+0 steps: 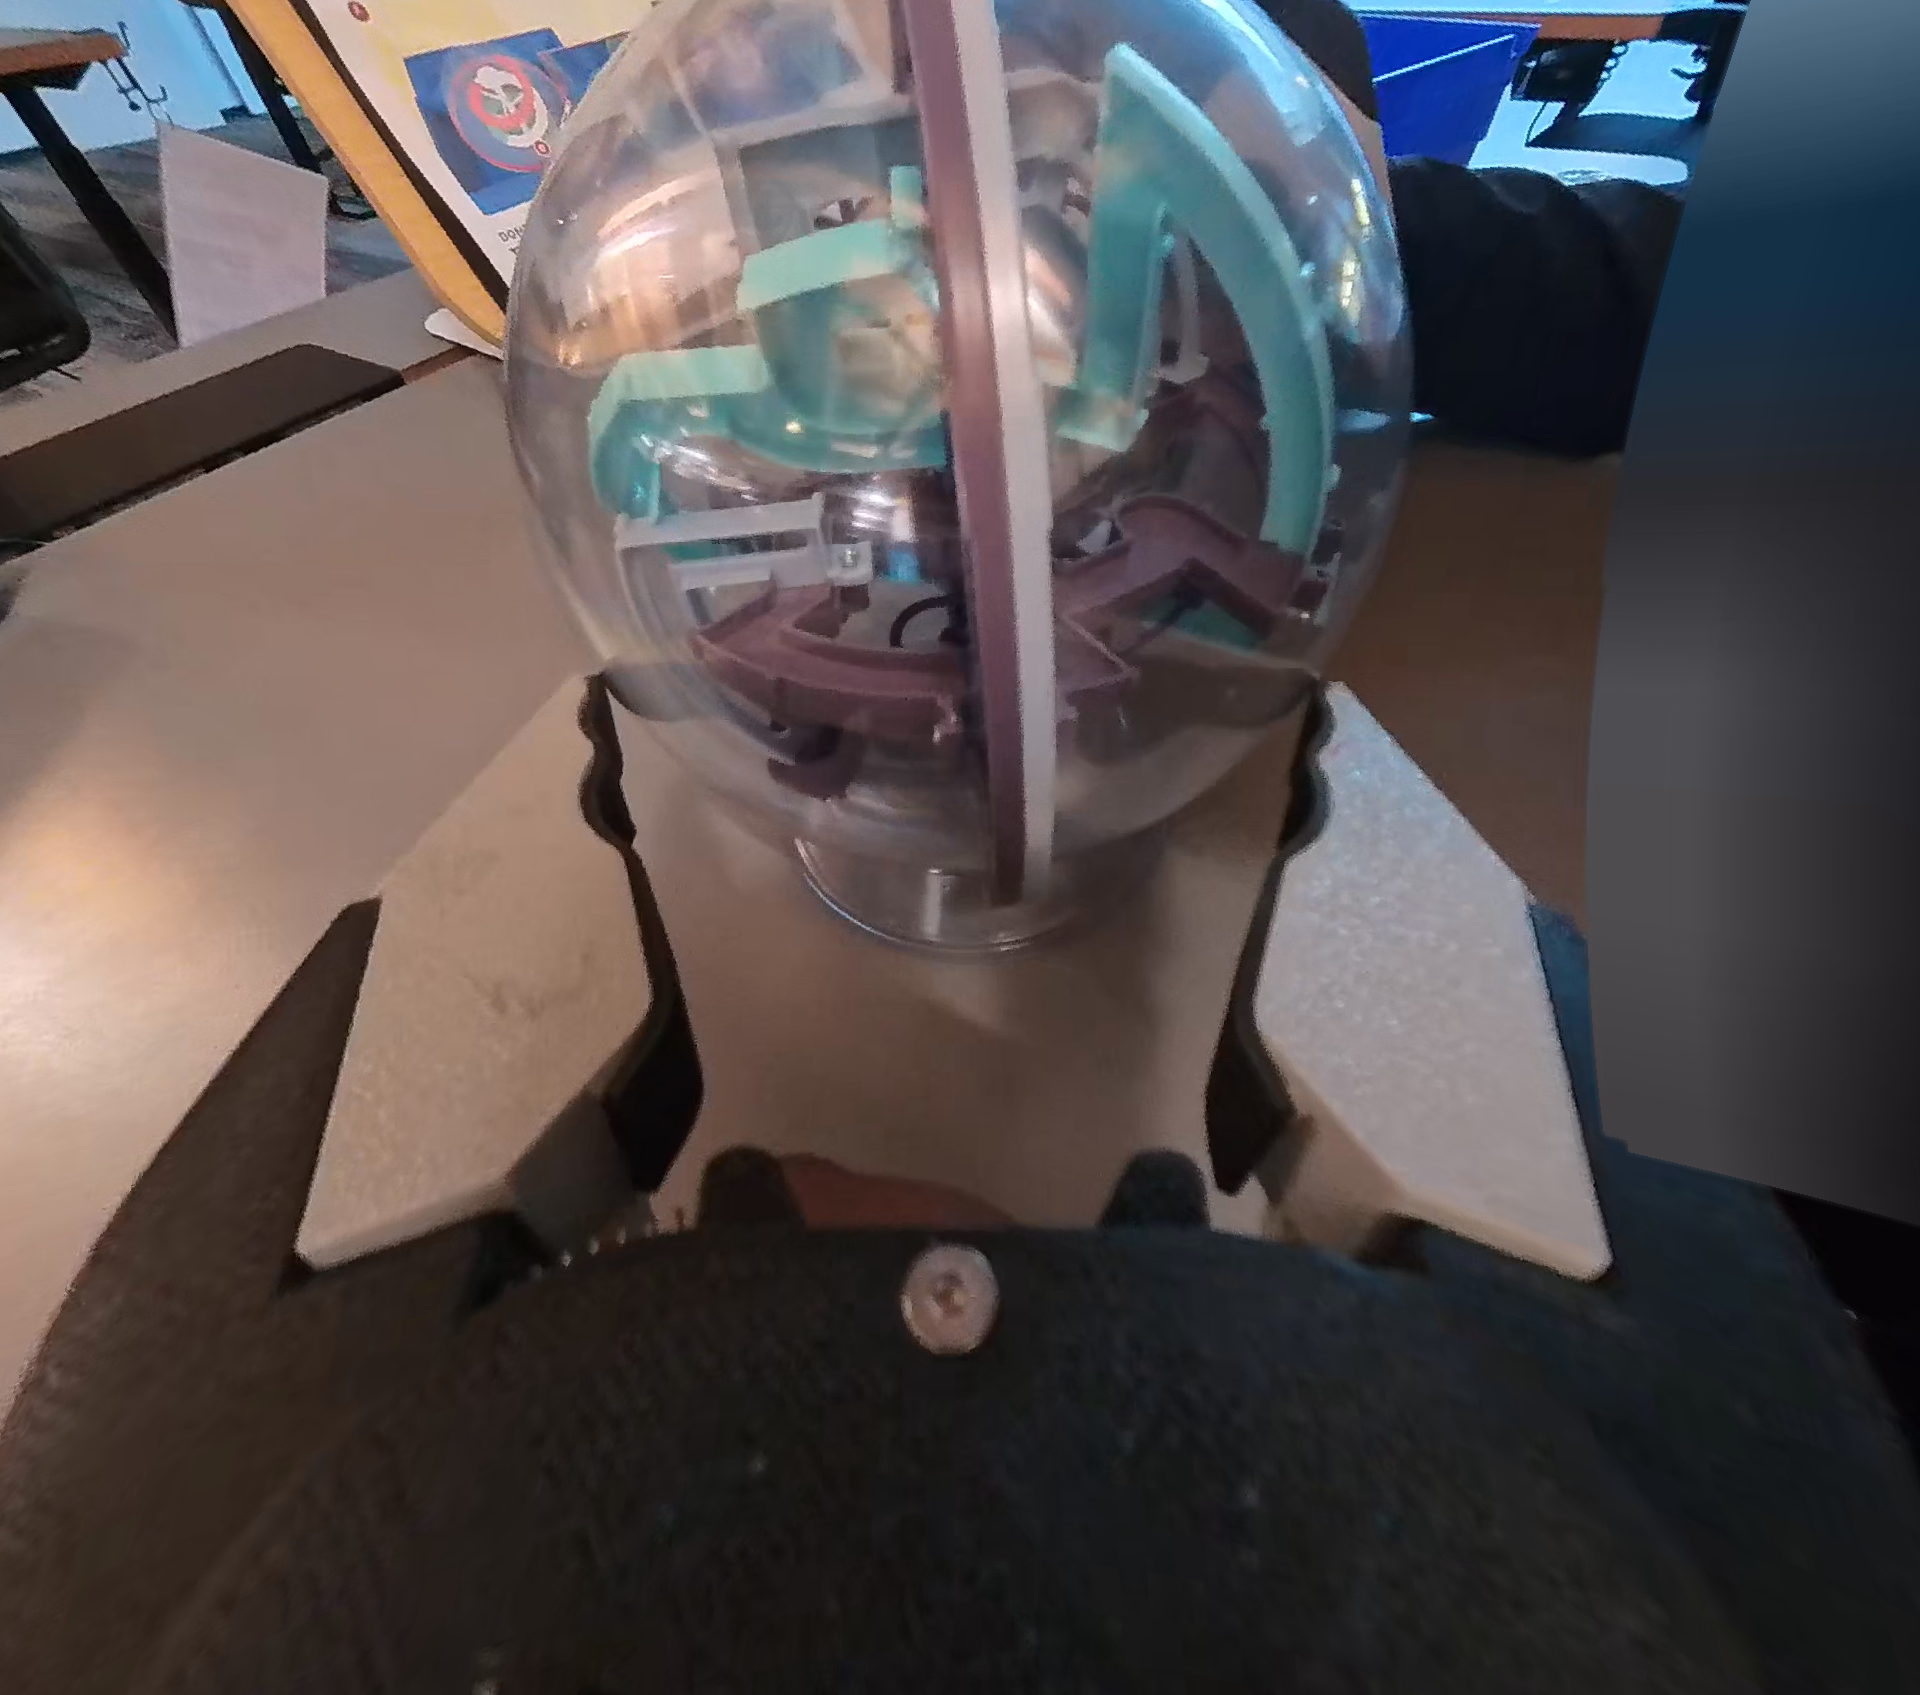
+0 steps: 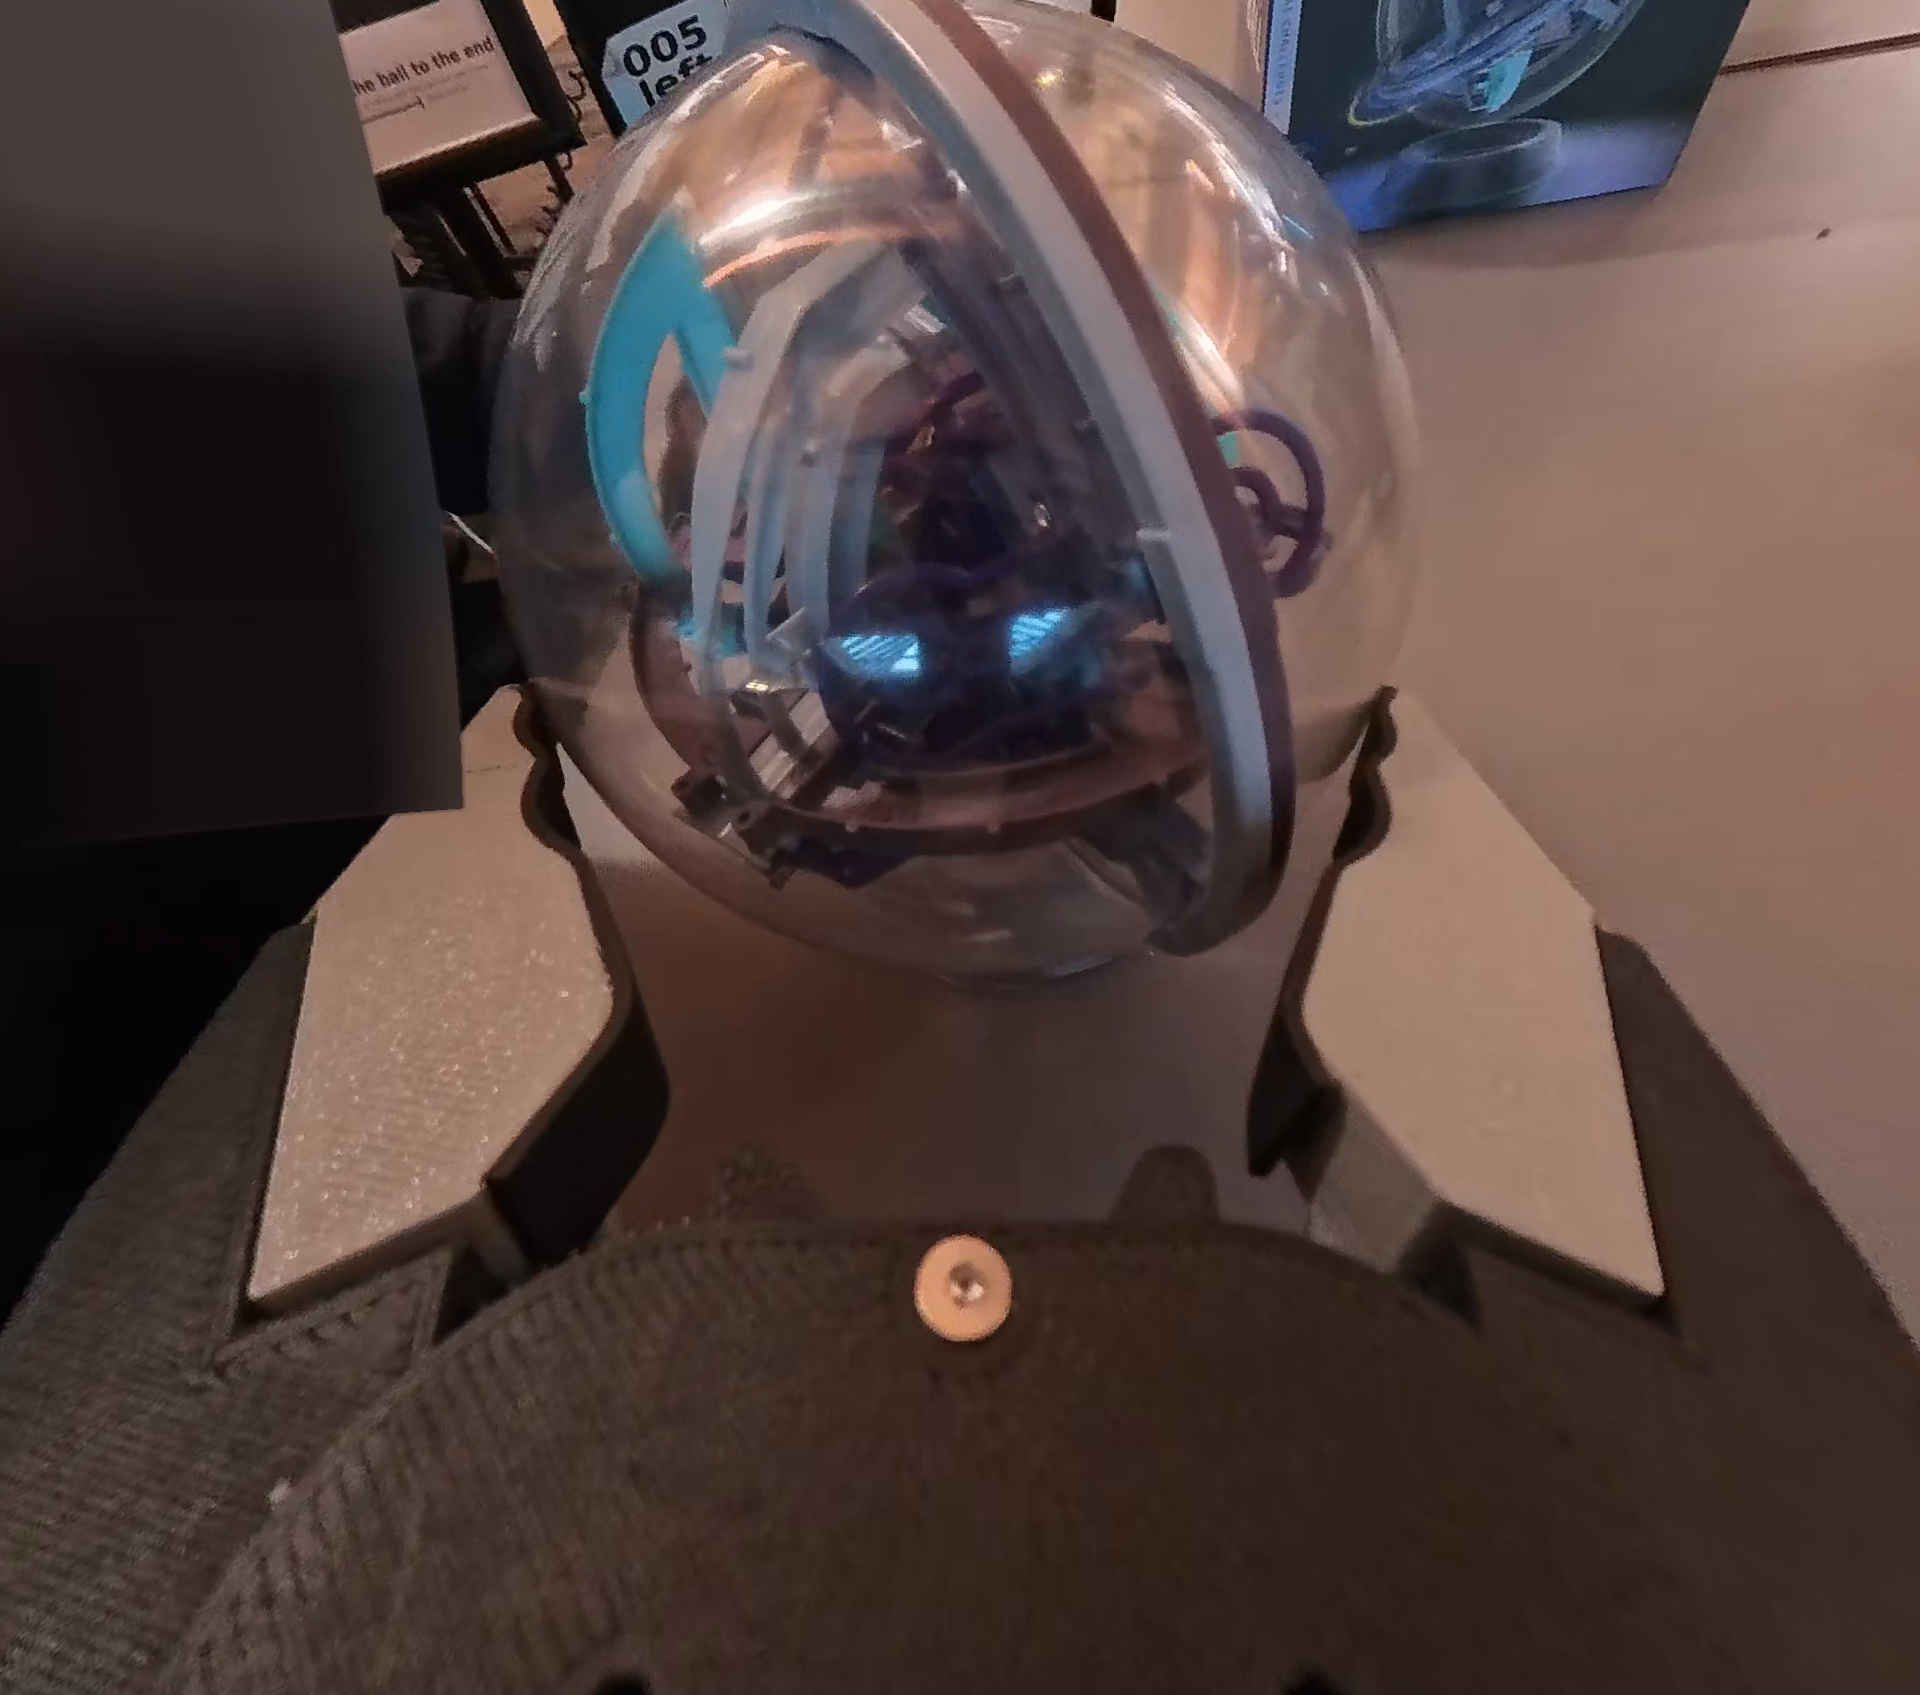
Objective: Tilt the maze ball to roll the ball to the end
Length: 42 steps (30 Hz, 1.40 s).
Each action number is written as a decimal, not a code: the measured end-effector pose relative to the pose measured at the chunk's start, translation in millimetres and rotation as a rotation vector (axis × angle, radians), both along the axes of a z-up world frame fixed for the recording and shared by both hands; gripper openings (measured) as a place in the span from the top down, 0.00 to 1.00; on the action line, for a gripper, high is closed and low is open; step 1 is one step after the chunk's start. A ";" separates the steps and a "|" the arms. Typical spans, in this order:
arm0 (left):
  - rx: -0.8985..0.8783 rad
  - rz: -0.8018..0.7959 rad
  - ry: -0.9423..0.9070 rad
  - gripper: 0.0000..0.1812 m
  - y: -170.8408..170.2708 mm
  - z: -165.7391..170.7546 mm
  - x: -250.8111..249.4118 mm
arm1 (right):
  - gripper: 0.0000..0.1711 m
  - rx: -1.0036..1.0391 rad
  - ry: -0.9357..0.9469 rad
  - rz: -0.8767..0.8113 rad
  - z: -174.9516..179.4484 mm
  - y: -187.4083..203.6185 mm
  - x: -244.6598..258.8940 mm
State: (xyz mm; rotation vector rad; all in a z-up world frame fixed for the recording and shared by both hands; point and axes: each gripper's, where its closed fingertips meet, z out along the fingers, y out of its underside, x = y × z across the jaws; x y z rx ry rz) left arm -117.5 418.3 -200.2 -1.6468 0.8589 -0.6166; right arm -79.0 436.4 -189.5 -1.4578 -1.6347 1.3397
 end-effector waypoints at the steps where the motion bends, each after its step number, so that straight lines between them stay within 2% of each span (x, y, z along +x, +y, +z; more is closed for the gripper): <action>1: -0.002 0.000 -0.003 0.31 0.0 0.2 0.1 | 0.16 -0.004 -0.001 0.000 0.0 0.0 0.0; 7: -0.054 -0.002 -0.034 0.31 2.6 0.7 -0.9 | 0.15 -0.056 -0.009 -0.024 4.6 2.8 -3.3; 17: -0.046 -0.001 -0.022 0.31 1.7 -1.0 -0.9 | 0.15 -0.048 -0.023 -0.024 2.2 1.6 -3.3; 26: -0.004 -0.010 -0.051 0.30 2.6 12.8 -3.4 | 0.14 -0.116 -0.032 0.014 -7.7 -0.5 -2.7; 34: 0.050 -0.020 -0.027 0.30 2.4 15.7 -2.0 | 0.14 -0.065 -0.025 0.014 -9.3 -1.1 -1.3; 42: 0.093 -0.011 0.017 0.30 4.6 11.6 -2.8 | 0.14 0.073 0.019 -0.045 6.1 2.4 -4.8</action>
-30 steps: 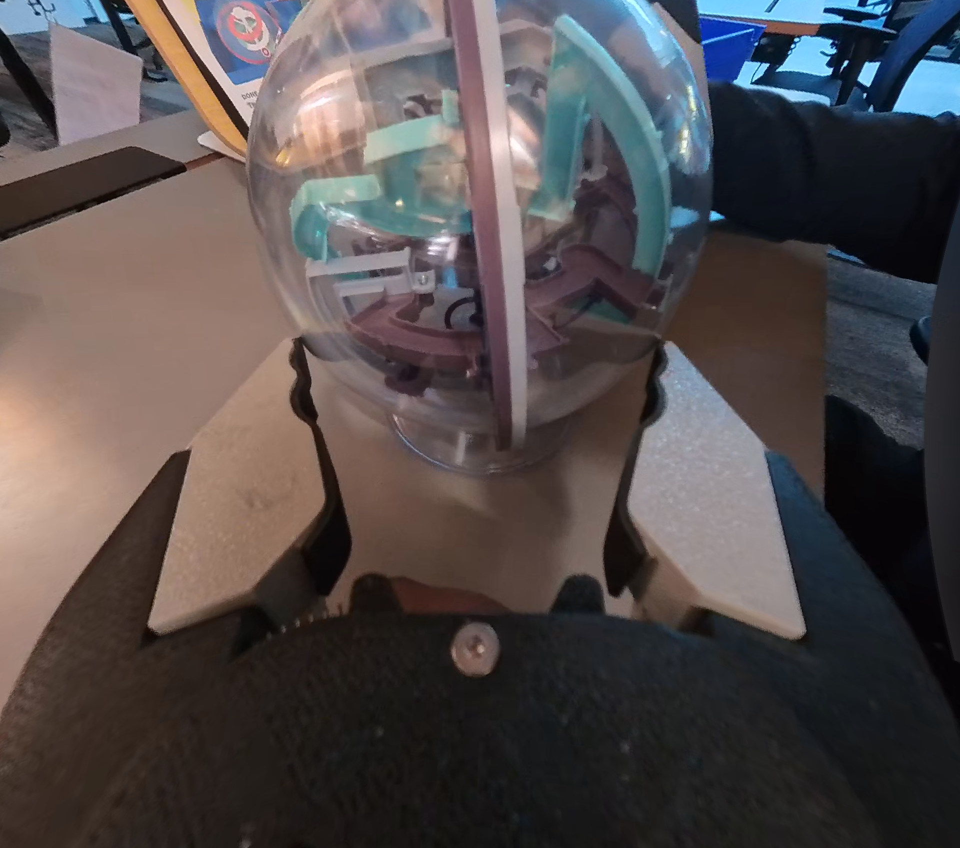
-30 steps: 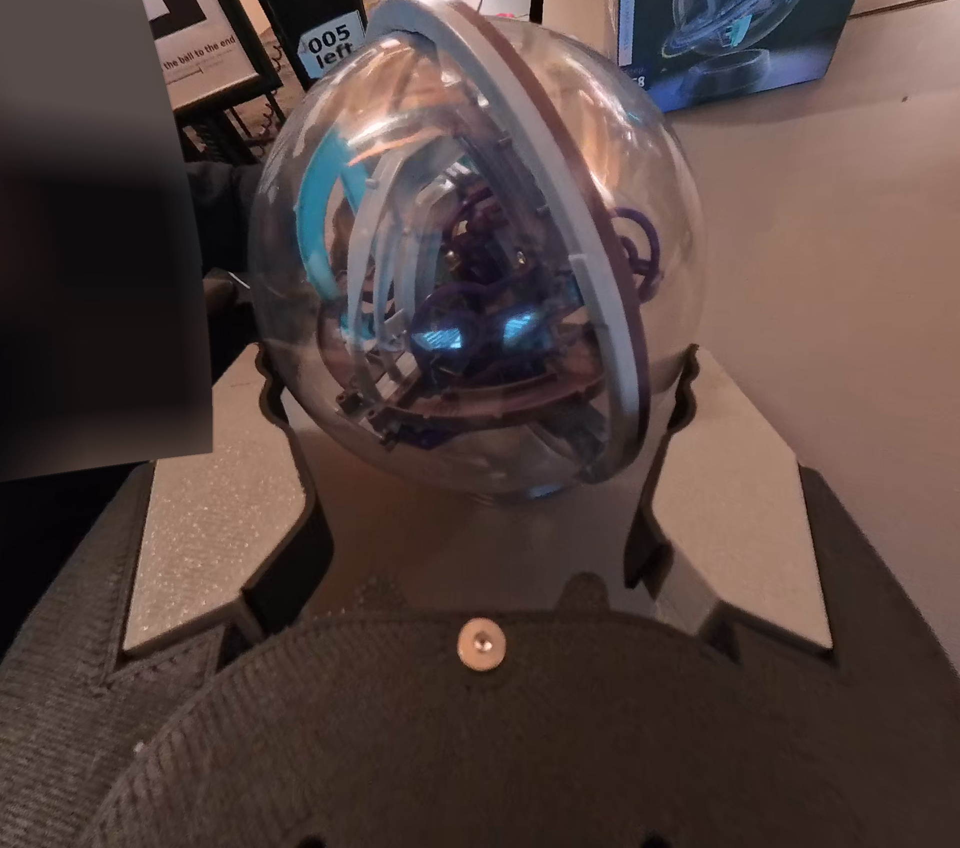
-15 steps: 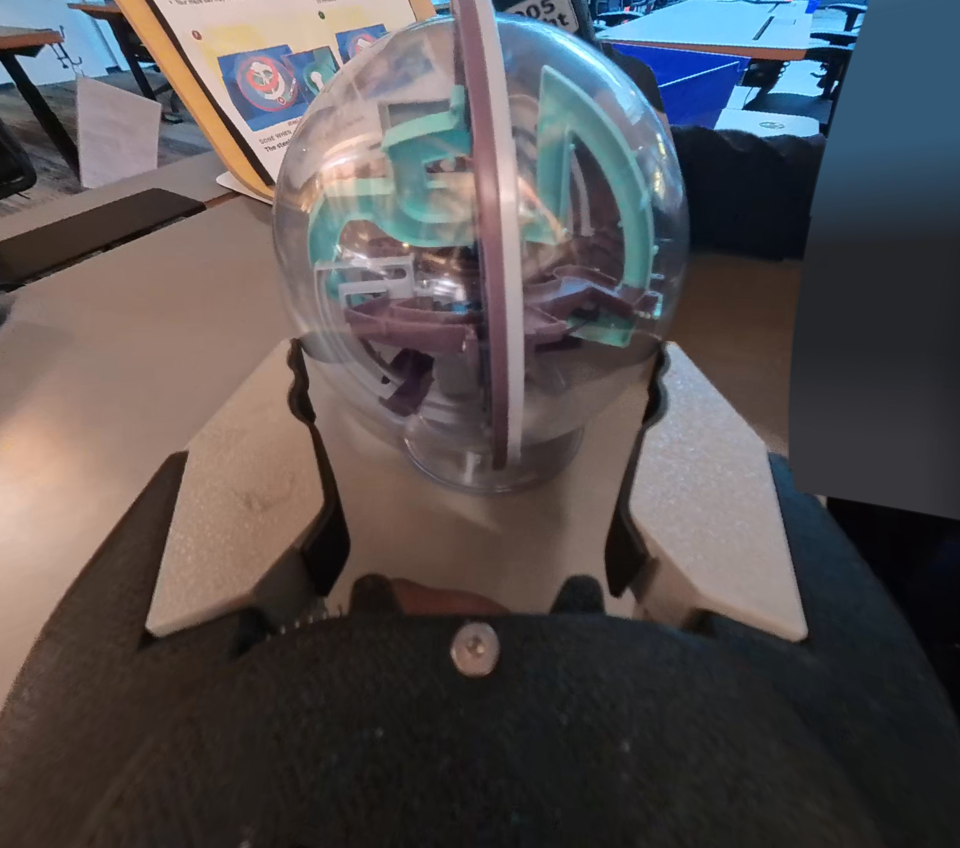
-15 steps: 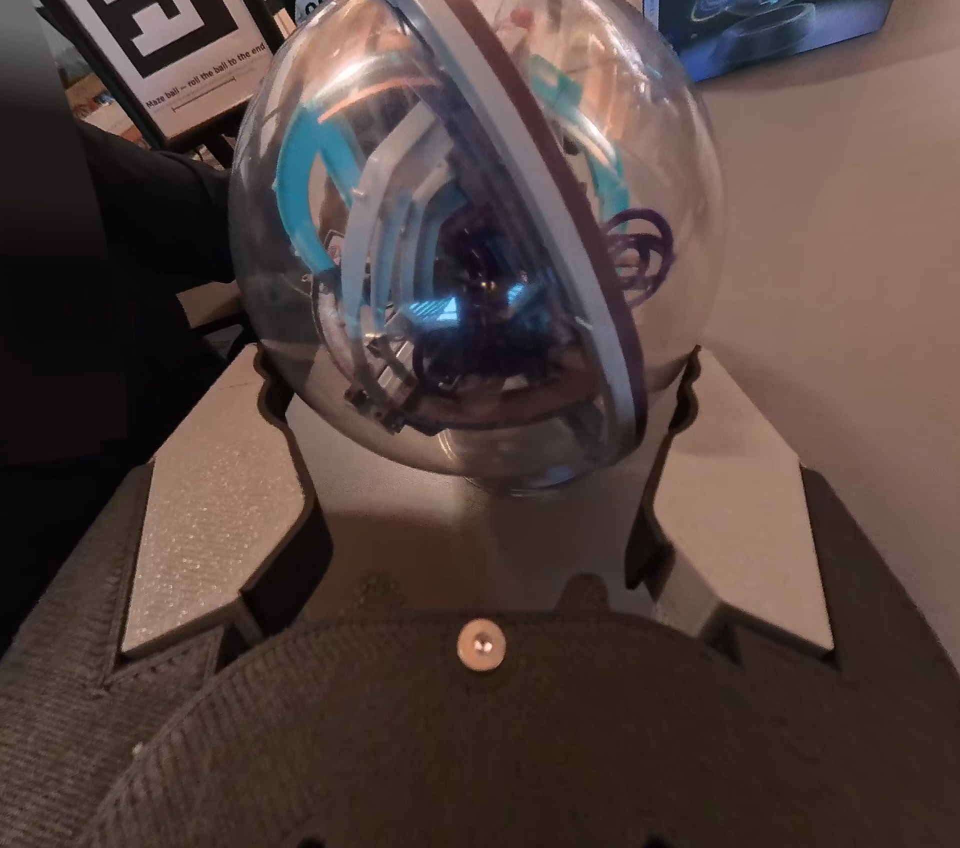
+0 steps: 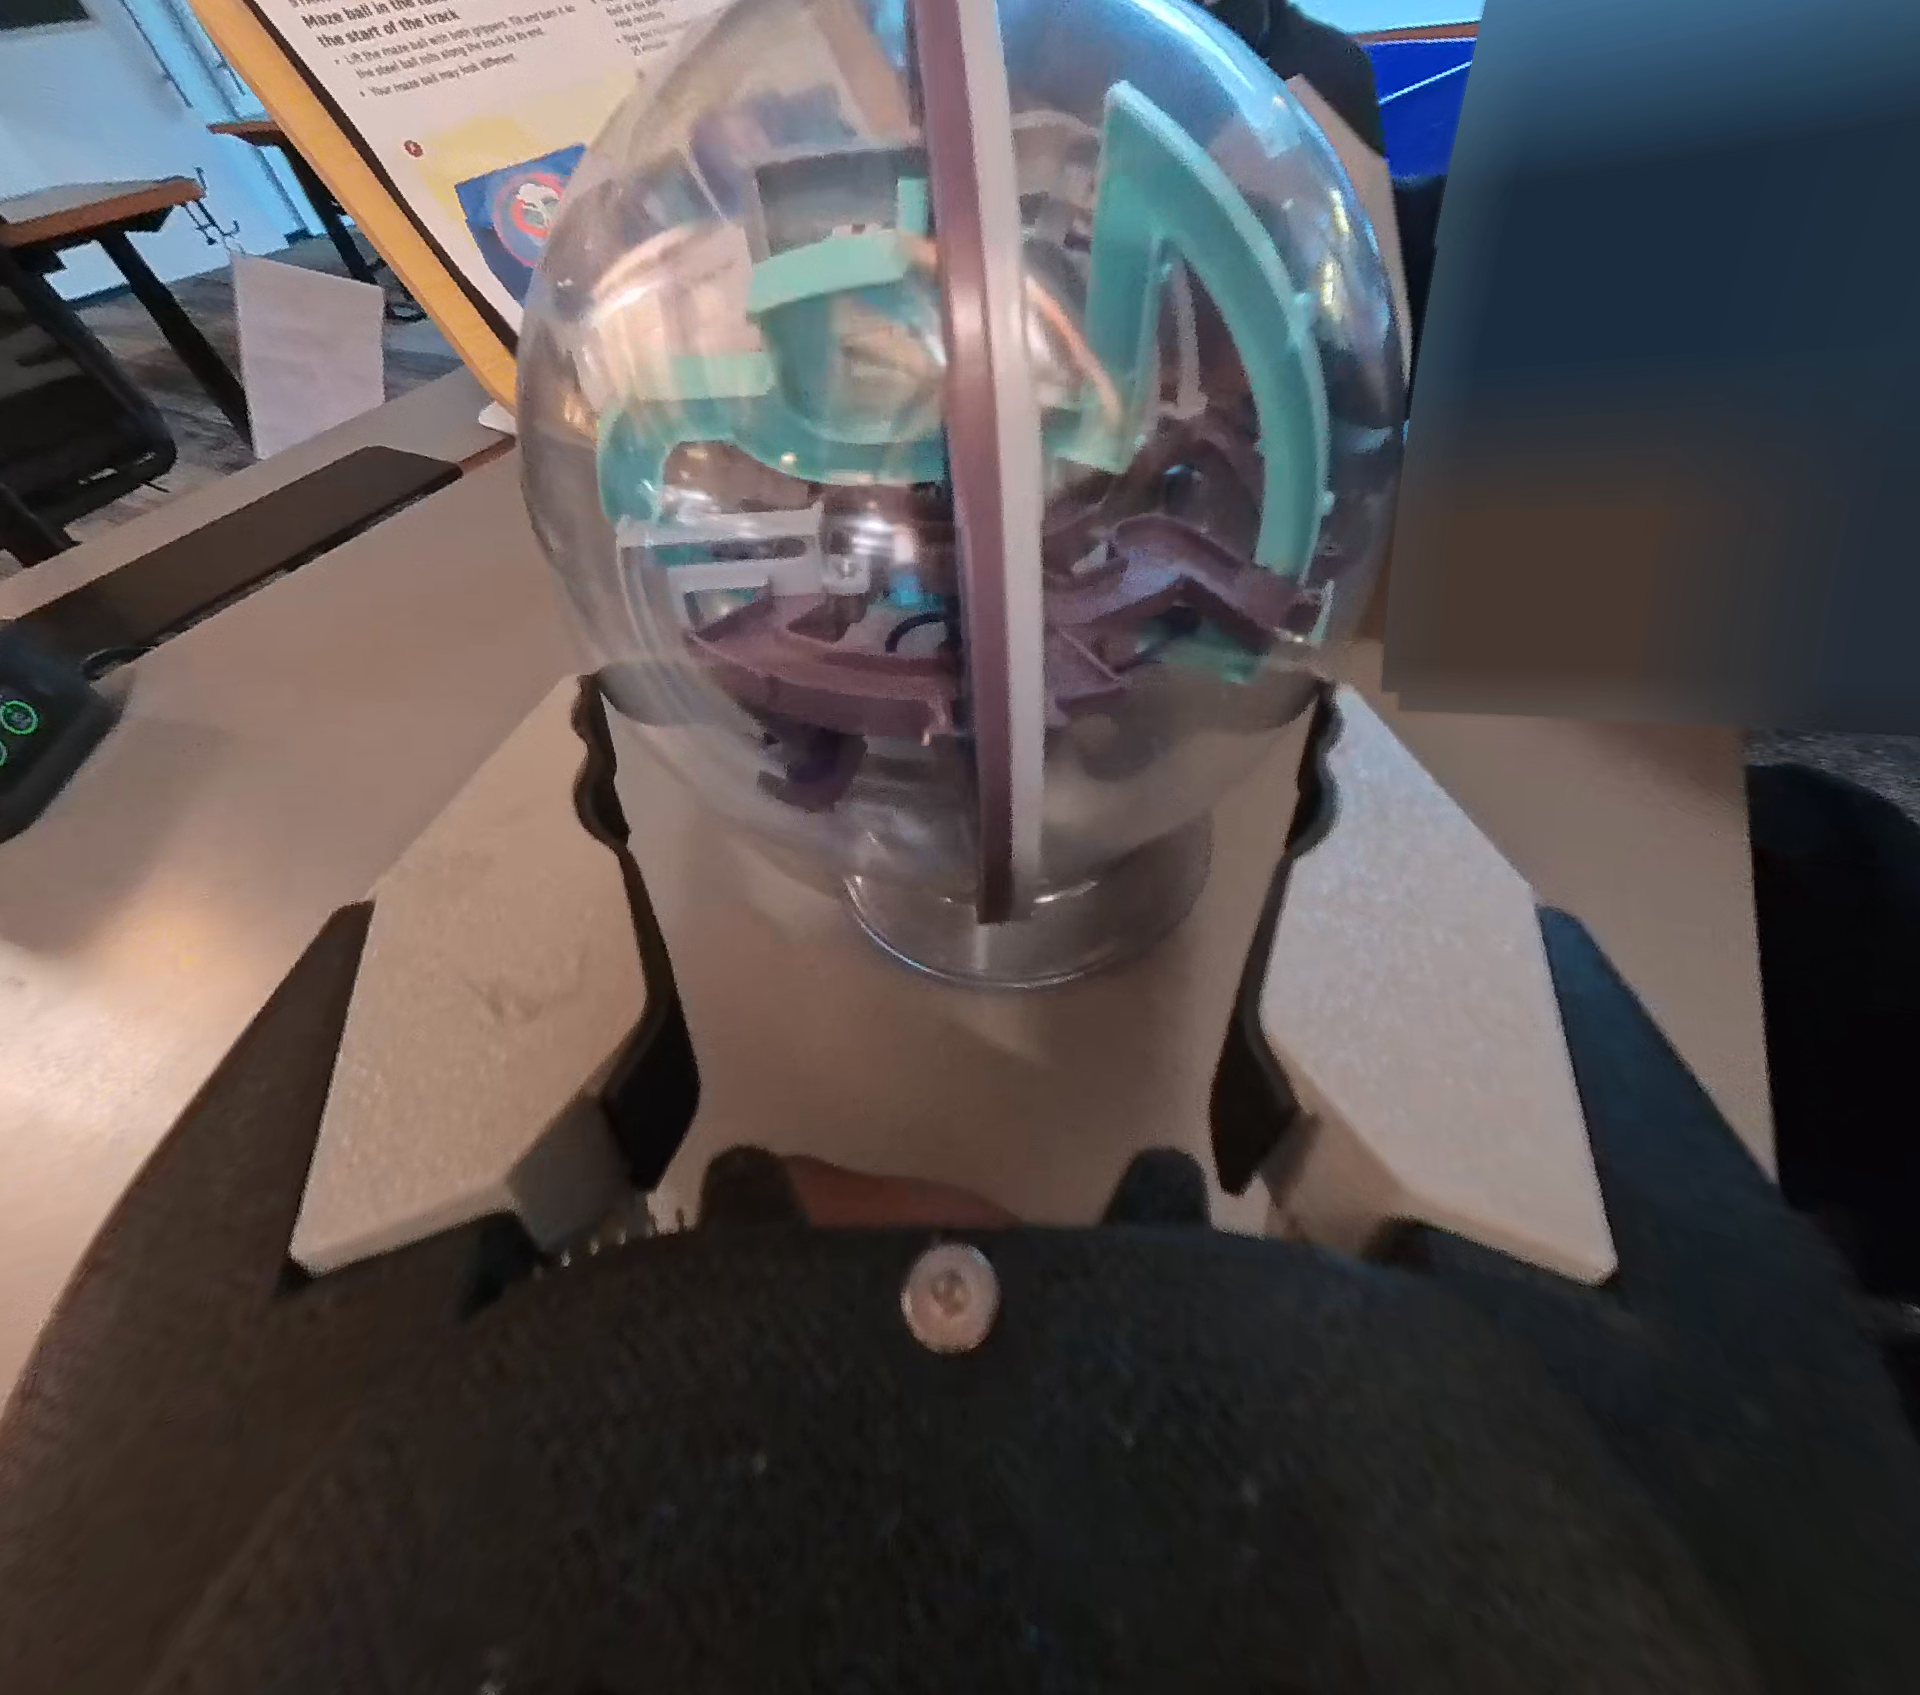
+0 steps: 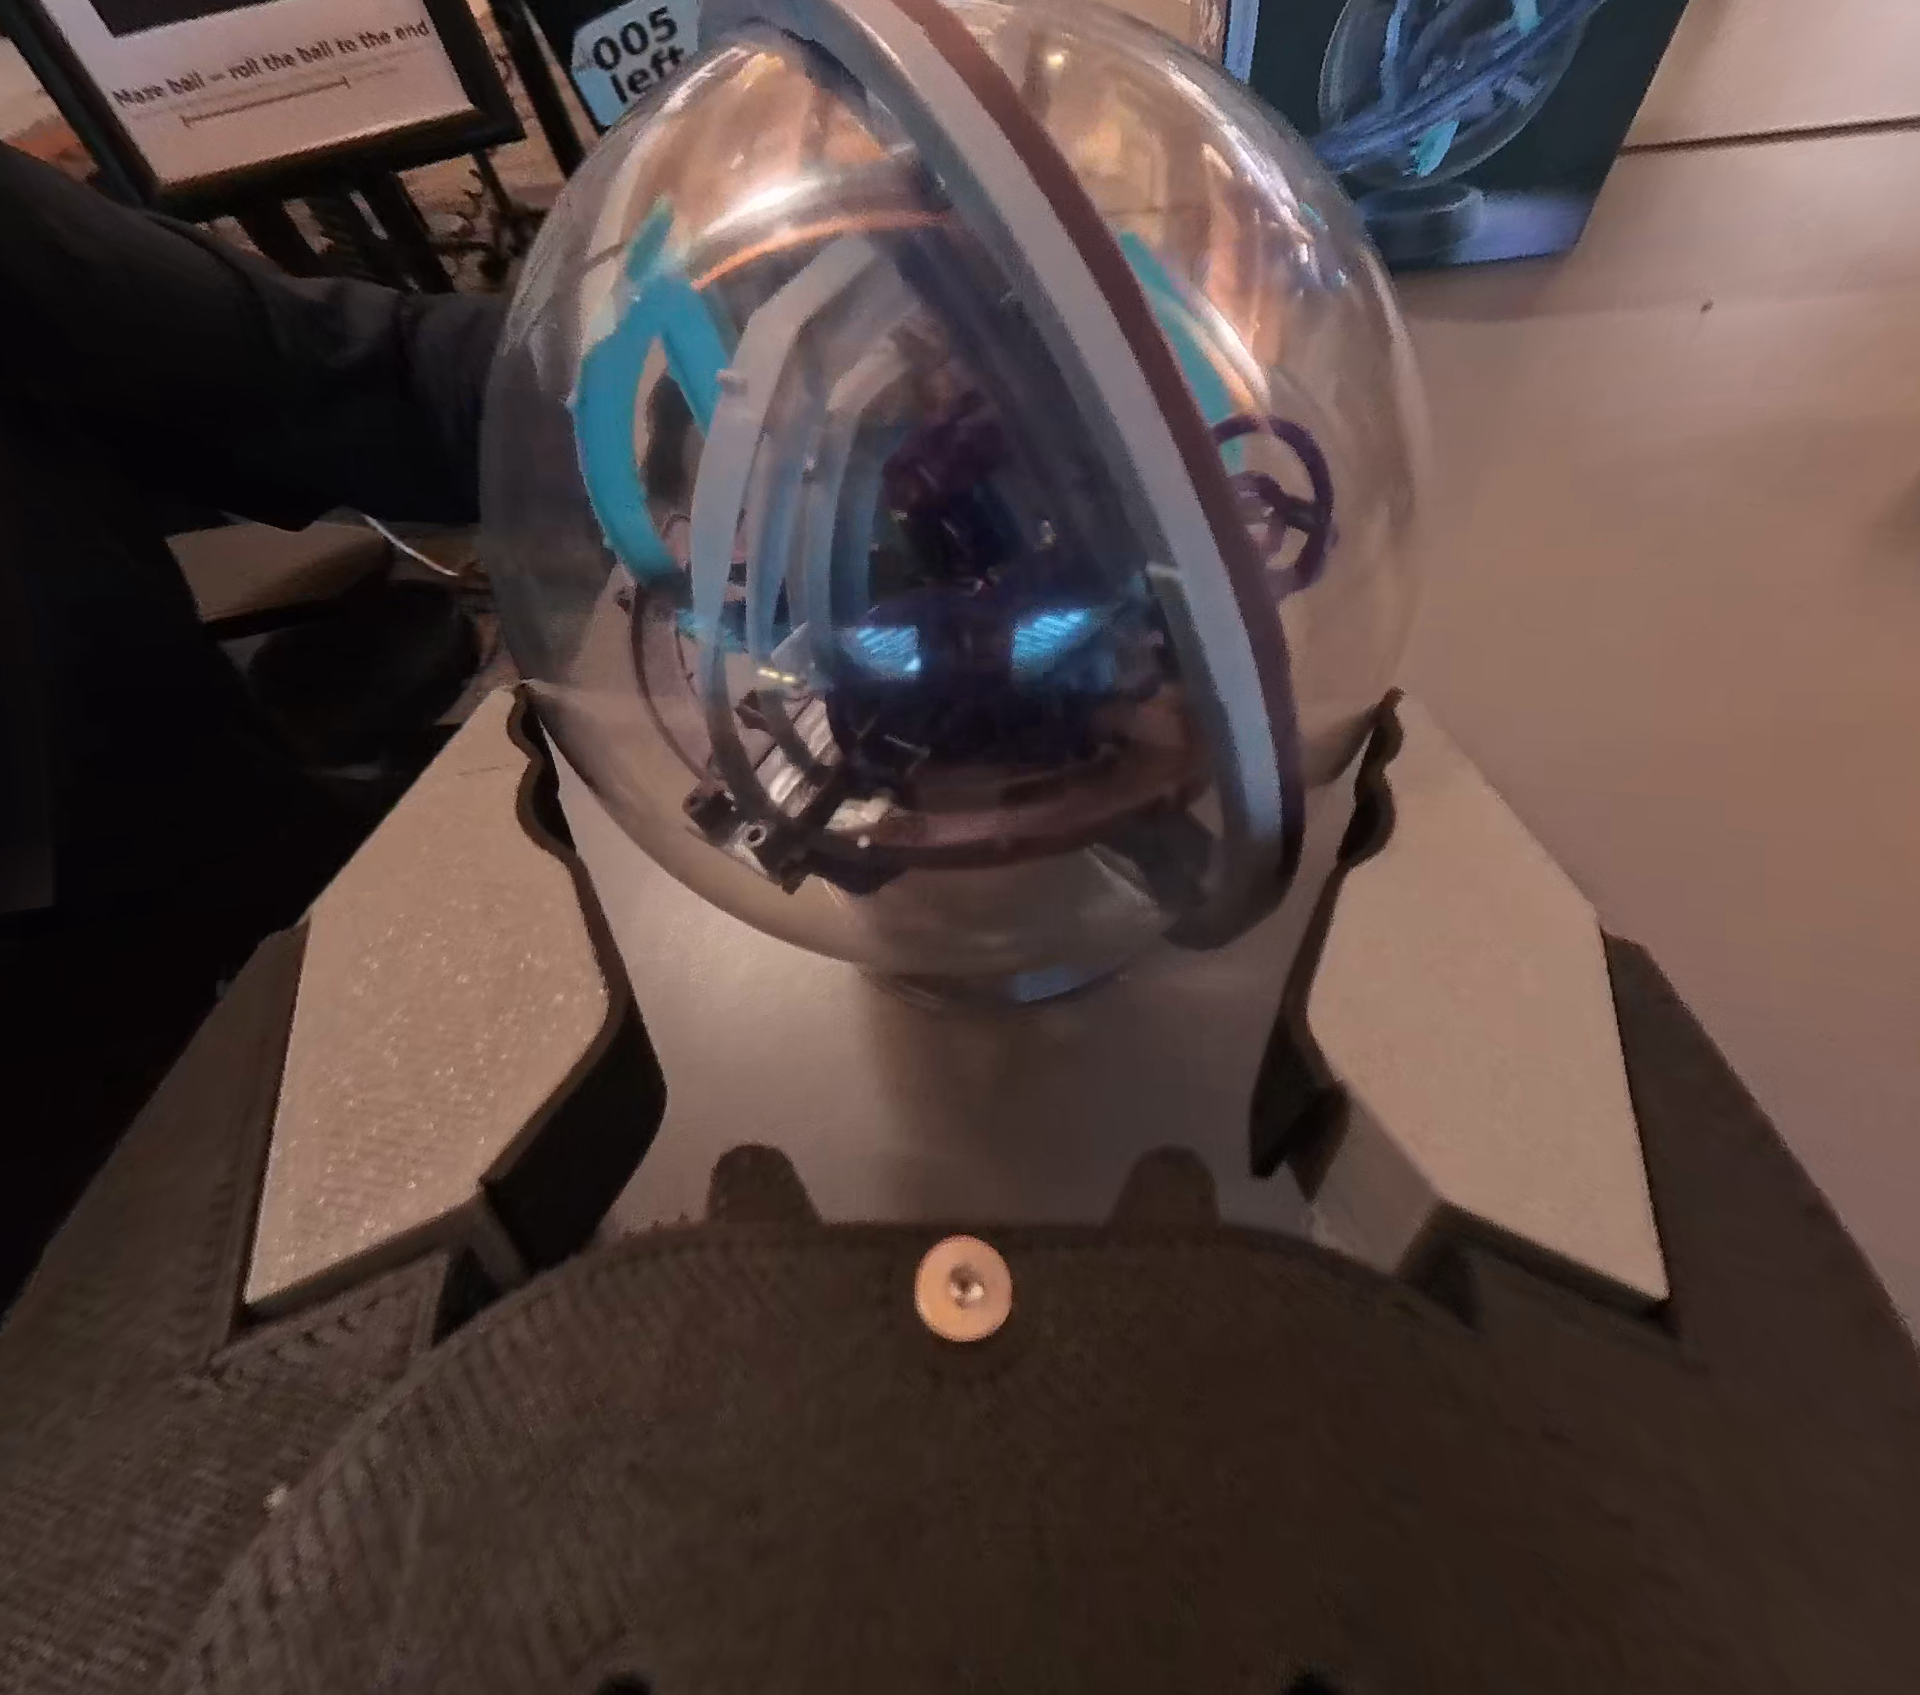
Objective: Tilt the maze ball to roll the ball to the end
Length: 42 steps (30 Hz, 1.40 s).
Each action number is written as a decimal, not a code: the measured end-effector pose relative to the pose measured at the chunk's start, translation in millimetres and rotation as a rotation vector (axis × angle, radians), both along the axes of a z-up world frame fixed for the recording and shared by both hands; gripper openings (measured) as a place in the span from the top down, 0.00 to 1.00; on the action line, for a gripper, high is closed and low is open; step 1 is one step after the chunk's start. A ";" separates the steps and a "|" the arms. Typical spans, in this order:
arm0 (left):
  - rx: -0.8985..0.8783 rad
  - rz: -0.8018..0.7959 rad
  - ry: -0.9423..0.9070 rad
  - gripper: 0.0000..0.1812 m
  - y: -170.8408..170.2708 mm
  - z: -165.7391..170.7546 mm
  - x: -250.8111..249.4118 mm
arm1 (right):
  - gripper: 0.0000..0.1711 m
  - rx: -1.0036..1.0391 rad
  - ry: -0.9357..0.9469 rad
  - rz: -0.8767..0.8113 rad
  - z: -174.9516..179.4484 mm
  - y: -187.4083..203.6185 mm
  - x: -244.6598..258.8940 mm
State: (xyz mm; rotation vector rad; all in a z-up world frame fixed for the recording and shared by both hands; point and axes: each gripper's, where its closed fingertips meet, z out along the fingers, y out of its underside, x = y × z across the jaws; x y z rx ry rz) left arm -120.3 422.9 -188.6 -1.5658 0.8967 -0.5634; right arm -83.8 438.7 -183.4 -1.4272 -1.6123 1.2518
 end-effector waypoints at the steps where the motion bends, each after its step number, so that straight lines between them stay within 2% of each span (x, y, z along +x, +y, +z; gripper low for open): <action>1: 0.008 0.000 0.005 0.30 0.1 0.0 0.1 | 0.14 0.019 0.004 -0.007 2.1 0.0 -0.3; 6: 0.043 0.003 0.033 0.30 1.0 -1.4 0.9 | 0.14 0.112 0.011 -0.032 9.5 -0.8 -0.4; 14: 0.037 0.008 0.036 0.30 2.2 -4.2 1.6 | 0.14 0.142 0.015 -0.054 14.5 -0.9 -1.2; 22: 0.018 0.032 0.086 0.30 5.0 -13.6 3.0 | 0.14 0.230 -0.051 -0.093 18.3 -1.7 -2.5; 27: 0.032 0.060 0.180 0.28 6.9 -23.9 5.2 | 0.13 0.271 -0.199 -0.071 -6.0 2.9 8.1; 33: 0.046 0.050 0.208 0.31 5.4 -26.3 4.6 | 0.14 0.279 -0.173 -0.059 -5.1 1.2 9.9; 36: 0.063 0.046 0.128 0.30 -1.7 -8.6 2.1 | 0.14 0.295 -0.178 -0.067 -8.1 2.2 9.3; 38: 0.063 0.007 0.070 0.33 -13.4 11.5 0.5 | 0.14 0.287 -0.179 -0.068 -9.2 2.7 8.5; 42: 0.097 -0.018 0.156 0.41 -19.5 33.1 0.5 | 0.14 0.295 -0.185 -0.065 -9.1 2.2 7.8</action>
